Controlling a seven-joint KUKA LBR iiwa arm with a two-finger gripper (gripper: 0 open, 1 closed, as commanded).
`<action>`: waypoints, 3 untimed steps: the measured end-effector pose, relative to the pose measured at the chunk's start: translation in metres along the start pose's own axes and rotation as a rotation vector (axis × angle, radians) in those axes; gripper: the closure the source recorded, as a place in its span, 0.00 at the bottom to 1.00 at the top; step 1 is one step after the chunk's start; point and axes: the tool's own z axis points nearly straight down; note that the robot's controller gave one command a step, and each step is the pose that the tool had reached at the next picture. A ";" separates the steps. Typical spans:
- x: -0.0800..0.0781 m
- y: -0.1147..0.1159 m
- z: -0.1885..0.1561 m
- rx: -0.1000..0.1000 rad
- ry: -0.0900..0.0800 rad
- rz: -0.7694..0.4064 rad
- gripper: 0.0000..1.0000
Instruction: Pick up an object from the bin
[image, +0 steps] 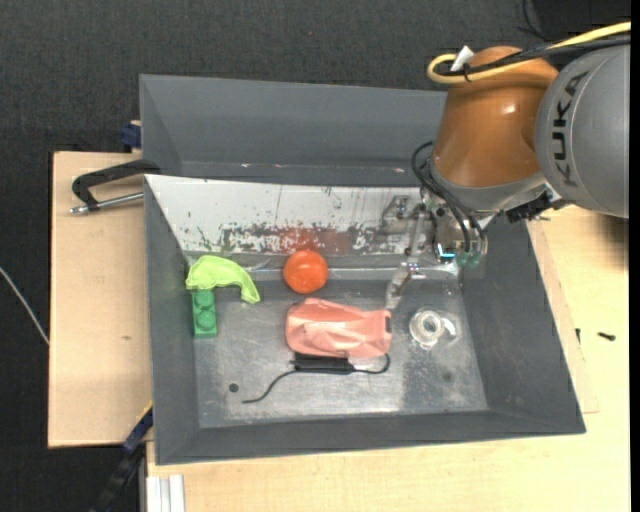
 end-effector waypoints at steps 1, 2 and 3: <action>-0.002 0.000 -0.005 0.000 -0.009 0.000 0.00; 0.021 0.027 0.063 -0.001 -0.011 0.100 0.00; 0.028 0.033 0.089 0.001 0.003 0.068 0.00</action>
Offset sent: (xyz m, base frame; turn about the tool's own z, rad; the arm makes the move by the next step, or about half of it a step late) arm -0.0442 0.0511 -0.1288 0.1906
